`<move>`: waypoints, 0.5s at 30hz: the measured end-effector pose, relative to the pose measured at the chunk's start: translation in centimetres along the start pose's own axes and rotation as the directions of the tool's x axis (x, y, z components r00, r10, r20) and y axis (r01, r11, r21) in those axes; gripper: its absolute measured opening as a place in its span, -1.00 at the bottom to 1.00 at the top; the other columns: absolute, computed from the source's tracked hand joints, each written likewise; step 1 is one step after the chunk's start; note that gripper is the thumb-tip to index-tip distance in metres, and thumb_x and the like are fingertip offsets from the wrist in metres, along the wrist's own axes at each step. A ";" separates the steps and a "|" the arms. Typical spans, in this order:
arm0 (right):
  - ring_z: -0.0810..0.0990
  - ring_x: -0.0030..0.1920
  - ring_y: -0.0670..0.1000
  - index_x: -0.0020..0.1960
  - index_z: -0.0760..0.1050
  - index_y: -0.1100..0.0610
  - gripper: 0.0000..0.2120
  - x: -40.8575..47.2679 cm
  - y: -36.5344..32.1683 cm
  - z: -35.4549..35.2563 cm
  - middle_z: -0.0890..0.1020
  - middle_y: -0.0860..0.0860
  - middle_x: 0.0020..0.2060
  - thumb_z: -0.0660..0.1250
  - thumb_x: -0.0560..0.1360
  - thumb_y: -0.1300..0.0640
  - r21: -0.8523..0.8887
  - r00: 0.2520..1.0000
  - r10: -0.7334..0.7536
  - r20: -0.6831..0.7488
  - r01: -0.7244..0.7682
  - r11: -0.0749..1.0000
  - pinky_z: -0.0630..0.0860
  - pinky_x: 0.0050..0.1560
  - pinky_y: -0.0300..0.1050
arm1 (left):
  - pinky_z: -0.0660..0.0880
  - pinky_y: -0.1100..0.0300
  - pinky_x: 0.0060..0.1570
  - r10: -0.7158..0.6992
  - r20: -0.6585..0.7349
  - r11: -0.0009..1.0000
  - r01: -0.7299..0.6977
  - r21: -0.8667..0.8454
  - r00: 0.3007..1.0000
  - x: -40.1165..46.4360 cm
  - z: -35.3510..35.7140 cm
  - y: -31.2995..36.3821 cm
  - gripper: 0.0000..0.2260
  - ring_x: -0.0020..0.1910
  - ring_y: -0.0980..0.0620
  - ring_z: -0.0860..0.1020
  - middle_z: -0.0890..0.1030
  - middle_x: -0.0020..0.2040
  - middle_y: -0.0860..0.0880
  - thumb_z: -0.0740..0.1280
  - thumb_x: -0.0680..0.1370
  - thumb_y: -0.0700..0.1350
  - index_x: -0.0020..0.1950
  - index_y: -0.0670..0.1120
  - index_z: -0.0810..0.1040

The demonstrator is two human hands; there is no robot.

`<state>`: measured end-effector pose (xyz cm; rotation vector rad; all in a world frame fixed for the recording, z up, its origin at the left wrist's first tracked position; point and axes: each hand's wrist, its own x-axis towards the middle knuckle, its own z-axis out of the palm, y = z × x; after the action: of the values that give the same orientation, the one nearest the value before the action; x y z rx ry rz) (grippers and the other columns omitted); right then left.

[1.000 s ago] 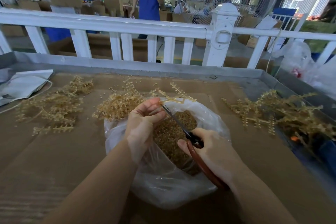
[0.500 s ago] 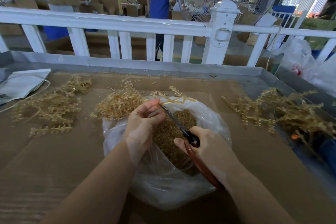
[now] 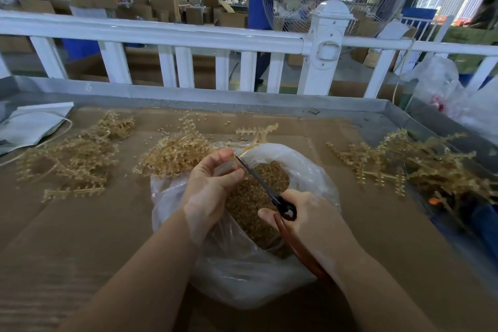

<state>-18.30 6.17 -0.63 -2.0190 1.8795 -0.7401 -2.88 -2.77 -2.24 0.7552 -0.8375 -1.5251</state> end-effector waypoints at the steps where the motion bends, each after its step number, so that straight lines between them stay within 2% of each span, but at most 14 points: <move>1: 0.43 -0.36 -0.21 -0.28 0.32 -0.11 -0.70 0.0 0.0 -0.1 0.43 -0.15 -0.41 0.28 0.46 -0.27 -0.006 1.000 -0.004 0.006 0.004 1.000 0.29 -0.36 -0.37 | 0.56 0.31 -0.31 -0.008 0.002 1.000 0.008 -0.009 1.000 0.0 0.0 0.0 -0.63 -0.32 0.11 0.61 0.58 -0.26 -0.07 0.24 0.39 -0.58 -0.01 -0.17 0.52; 4: 0.40 -0.39 -0.23 -0.32 0.26 -0.13 -0.66 0.1 -0.1 -0.3 0.40 -0.17 -0.43 0.29 0.46 -0.27 -0.027 0.999 -0.012 0.031 0.013 1.000 0.29 -0.39 -0.39 | 0.56 0.30 -0.34 -0.018 0.012 1.000 0.018 -0.019 1.000 0.0 -0.3 -0.2 -0.62 -0.34 0.11 0.62 0.62 -0.31 -0.05 0.24 0.39 -0.59 0.03 -0.18 0.53; 10: 0.42 -0.36 -0.21 -0.28 0.31 -0.11 -0.69 0.2 0.0 -0.3 0.42 -0.14 -0.40 0.26 0.47 -0.27 -0.020 0.998 -0.020 0.053 0.021 1.000 0.26 -0.36 -0.34 | 0.56 0.30 -0.34 -0.026 0.044 0.999 0.027 -0.027 0.999 0.2 -0.8 -0.4 -0.59 -0.30 0.10 0.64 0.67 -0.31 -0.01 0.24 0.38 -0.58 0.07 -0.18 0.54; 15: 0.45 -0.32 -0.18 -0.23 0.37 -0.06 -0.69 0.2 0.0 0.0 0.45 -0.12 -0.37 0.24 0.48 -0.28 -0.005 0.999 -0.014 0.051 0.014 1.000 0.28 -0.33 -0.33 | 0.57 0.29 -0.30 -0.031 0.055 0.999 0.032 -0.009 0.998 0.2 -0.9 -0.8 -0.59 -0.27 0.10 0.63 0.65 -0.29 -0.01 0.27 0.34 -0.57 0.02 -0.15 0.57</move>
<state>-18.34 5.99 -0.60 -2.0370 1.8427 -0.6818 -2.62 -3.02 -3.38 0.7248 -0.8614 -1.5830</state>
